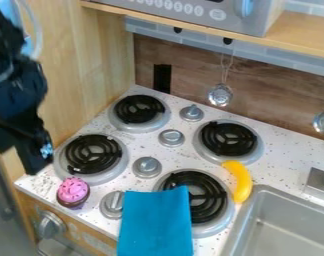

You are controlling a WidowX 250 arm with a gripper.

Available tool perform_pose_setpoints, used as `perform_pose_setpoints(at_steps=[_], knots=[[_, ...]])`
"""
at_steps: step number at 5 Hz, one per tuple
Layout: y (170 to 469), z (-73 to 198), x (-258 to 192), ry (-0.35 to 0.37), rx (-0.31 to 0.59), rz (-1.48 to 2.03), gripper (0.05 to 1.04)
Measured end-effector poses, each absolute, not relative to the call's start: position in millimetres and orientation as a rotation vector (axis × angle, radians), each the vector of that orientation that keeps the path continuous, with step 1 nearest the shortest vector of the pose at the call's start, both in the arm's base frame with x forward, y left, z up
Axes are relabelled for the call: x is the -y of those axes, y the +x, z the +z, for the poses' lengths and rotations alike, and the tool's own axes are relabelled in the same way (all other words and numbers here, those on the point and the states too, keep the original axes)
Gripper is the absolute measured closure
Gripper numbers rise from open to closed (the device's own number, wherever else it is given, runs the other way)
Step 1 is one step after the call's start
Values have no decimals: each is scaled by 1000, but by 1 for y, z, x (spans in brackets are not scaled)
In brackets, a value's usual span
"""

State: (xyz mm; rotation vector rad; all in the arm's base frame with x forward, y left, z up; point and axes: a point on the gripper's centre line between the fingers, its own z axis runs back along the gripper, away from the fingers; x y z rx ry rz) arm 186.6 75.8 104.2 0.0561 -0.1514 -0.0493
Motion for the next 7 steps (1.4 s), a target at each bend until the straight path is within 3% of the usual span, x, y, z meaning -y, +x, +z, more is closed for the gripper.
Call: perform_pose_setpoints(at_steps=[2,4,7], knots=[[231,29,-87,-22,96,63,87],[262,-1,-92,-32,102,112,87],[273,-18,-105,99,70,50,87]])
